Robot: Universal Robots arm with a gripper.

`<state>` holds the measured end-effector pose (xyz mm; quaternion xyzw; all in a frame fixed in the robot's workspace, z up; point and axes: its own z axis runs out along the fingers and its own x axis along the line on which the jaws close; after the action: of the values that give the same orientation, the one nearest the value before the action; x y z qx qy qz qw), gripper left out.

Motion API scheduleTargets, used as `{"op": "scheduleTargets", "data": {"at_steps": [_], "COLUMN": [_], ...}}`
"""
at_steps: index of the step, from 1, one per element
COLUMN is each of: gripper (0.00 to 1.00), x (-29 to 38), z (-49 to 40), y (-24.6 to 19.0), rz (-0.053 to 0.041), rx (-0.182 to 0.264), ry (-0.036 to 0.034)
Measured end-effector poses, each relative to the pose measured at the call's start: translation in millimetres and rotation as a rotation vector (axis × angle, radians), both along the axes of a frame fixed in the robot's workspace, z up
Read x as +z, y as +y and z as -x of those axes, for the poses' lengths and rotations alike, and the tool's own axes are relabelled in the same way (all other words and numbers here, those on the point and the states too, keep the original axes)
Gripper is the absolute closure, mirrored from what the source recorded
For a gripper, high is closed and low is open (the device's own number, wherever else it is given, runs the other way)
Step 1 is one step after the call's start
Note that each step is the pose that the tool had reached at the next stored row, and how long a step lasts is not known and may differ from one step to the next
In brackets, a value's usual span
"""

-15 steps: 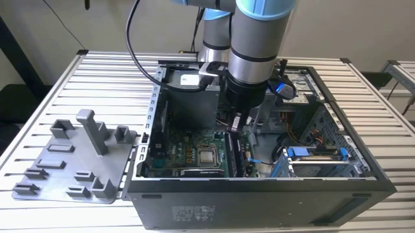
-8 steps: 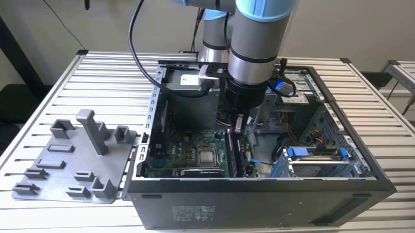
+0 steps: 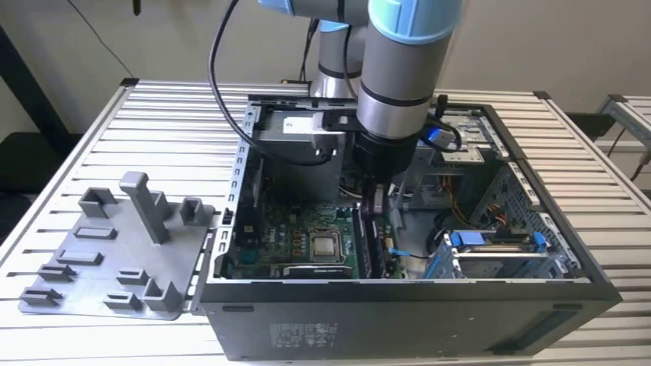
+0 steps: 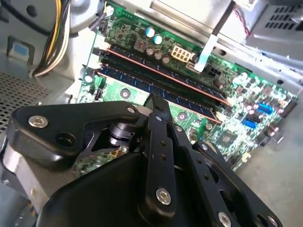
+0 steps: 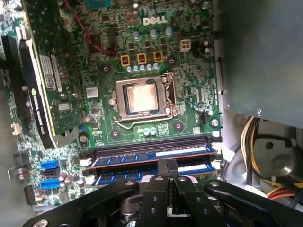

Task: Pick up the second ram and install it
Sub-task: 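Press down the second ram until it locks into place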

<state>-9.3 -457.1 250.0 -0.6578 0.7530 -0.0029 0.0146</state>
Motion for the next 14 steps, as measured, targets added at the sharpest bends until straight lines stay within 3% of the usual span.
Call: {"op": "scheduleTargets", "data": {"at_steps": [5, 7, 11, 14], "gripper": [0.89, 0.89, 0.89, 0.89], "x": [-4.7, -4.8, -5.5, -9.6], "z": [0.1, 0.2, 0.2, 0.2], "y": [0.0, -1.2, -8.7, -12.5], "rz": [-0.0003, -0.0001, -0.0029, -0.0044], "rx": [0.070, 0.079, 0.080, 0.080], "ry": [0.0000, 0.0000, 0.0002, 0.0012]}}
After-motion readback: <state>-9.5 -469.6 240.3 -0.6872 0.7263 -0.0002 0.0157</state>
